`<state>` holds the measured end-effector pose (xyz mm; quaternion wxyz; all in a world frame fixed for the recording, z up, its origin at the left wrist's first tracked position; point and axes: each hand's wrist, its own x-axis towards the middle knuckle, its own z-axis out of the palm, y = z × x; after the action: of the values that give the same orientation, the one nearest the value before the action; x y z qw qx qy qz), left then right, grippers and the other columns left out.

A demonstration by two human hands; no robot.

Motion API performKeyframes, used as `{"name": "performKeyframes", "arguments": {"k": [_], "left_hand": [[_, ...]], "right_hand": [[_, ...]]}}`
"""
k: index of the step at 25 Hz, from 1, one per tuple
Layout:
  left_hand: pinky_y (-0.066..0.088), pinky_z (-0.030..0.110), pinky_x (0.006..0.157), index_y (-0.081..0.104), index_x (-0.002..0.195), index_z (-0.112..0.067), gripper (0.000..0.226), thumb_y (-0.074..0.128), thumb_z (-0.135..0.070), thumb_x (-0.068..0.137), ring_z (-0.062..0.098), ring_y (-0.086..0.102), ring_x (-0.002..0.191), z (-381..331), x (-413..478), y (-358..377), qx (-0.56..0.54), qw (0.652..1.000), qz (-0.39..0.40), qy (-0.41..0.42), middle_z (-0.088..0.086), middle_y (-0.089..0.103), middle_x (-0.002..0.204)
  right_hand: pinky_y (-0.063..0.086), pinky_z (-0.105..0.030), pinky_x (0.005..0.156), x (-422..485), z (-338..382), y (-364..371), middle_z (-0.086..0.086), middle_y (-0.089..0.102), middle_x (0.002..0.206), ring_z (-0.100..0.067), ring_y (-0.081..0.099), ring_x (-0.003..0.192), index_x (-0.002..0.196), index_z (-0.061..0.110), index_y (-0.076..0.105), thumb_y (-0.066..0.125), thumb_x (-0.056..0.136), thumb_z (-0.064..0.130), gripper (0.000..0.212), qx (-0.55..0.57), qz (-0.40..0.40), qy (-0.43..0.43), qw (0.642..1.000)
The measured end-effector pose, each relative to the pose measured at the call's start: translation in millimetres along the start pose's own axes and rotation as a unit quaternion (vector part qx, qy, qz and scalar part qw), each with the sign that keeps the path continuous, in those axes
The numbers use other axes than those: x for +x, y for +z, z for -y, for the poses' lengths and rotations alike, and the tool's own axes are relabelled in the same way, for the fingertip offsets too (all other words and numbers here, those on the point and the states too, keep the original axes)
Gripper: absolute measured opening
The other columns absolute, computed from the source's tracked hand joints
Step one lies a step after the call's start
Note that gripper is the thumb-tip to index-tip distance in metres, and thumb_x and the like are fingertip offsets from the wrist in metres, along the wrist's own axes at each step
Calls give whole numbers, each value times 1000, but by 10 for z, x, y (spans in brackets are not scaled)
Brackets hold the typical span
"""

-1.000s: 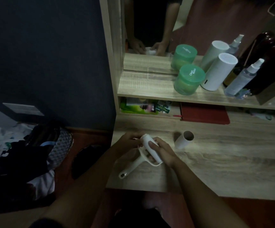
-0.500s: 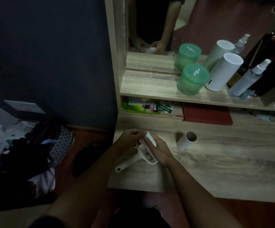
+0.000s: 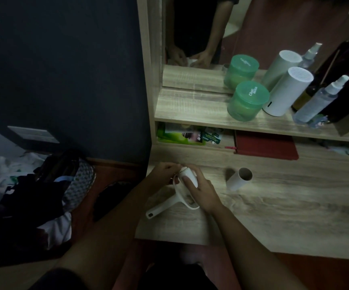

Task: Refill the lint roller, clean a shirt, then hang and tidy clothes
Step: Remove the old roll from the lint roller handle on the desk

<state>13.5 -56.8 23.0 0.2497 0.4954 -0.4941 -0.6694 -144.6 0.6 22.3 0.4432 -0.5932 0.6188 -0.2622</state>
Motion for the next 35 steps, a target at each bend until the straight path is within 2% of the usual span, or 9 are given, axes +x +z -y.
{"name": "performKeyframes", "arguments": {"k": [4, 7, 11, 18, 22, 26, 30, 32, 35], "left_hand": [[49, 28, 71, 66, 110, -3, 23, 58, -9, 89, 15, 59, 74, -17, -37, -39, -15, 998, 64, 7, 11, 65, 91], [52, 28, 72, 68, 104, -17, 20, 62, -12, 86, 16, 65, 80, -32, -71, -64, 52, 993, 92, 56, 11, 69, 97], [54, 30, 74, 63, 116, -13, 28, 60, -10, 88, 27, 64, 91, 5, -71, -16, 86, 989, 59, 101, 14, 66, 110], [44, 10, 62, 65, 116, -13, 27, 54, -13, 91, -5, 58, 65, 26, -45, 81, 221, 959, 8, 177, -16, 63, 80], [45, 12, 61, 63, 117, -9, 27, 52, -13, 93, -2, 57, 63, 26, -57, 66, 227, 958, 11, 174, 0, 65, 79], [35, 1, 66, 61, 116, -2, 35, 42, -17, 90, -7, 50, 67, -18, -113, 187, 280, 934, -25, 221, -10, 58, 83], [37, 4, 68, 58, 119, 2, 29, 42, 1, 95, 3, 49, 67, -2, -87, 269, 290, 930, -94, 205, 16, 66, 93], [48, 22, 73, 56, 121, 3, 30, 39, 1, 96, 14, 57, 70, 11, -45, 296, 267, 941, -122, 168, 23, 66, 99], [50, 14, 60, 55, 121, 4, 30, 39, -2, 97, 22, 62, 71, 12, -39, 327, 216, 957, -147, 129, 27, 63, 105]], "right_hand": [[48, -12, 58, -11, -2, -24, 4, 66, 96, -7, 64, 76, 122, 44, 38, 45, 92, 50, 31, 18, -4, 6, 1000], [52, -25, 66, 9, -43, -27, 4, 67, 97, -10, 67, 79, 120, 45, 40, 44, 92, 52, 29, 29, 1, 12, 1000], [54, -34, 76, 25, -69, -56, 12, 63, 101, -12, 64, 90, 111, 54, 43, 43, 89, 56, 21, 59, -13, 13, 998], [56, -36, 72, 21, -104, -24, 10, 66, 98, -14, 66, 86, 109, 53, 47, 47, 90, 51, 20, 87, -47, 19, 995], [55, -33, 66, 19, -89, -32, 6, 67, 94, -16, 67, 79, 102, 54, 49, 49, 94, 41, 15, 105, -56, 30, 992], [55, -35, 70, 51, -90, 1, 1, 67, 99, -21, 66, 84, 103, 54, 47, 49, 93, 44, 14, 115, -80, 46, 989], [57, -40, 71, 83, -57, 21, 2, 66, 99, -21, 66, 86, 108, 47, 48, 48, 93, 44, 16, 114, -94, 46, 988], [57, -34, 67, 82, -28, 34, 6, 64, 96, -18, 66, 82, 113, 42, 48, 48, 94, 42, 19, 127, -105, 48, 985], [46, -8, 60, 62, 22, 46, 21, 57, 94, 1, 59, 81, 119, 31, 48, 47, 95, 36, 24, 115, -116, 43, 986]]}}
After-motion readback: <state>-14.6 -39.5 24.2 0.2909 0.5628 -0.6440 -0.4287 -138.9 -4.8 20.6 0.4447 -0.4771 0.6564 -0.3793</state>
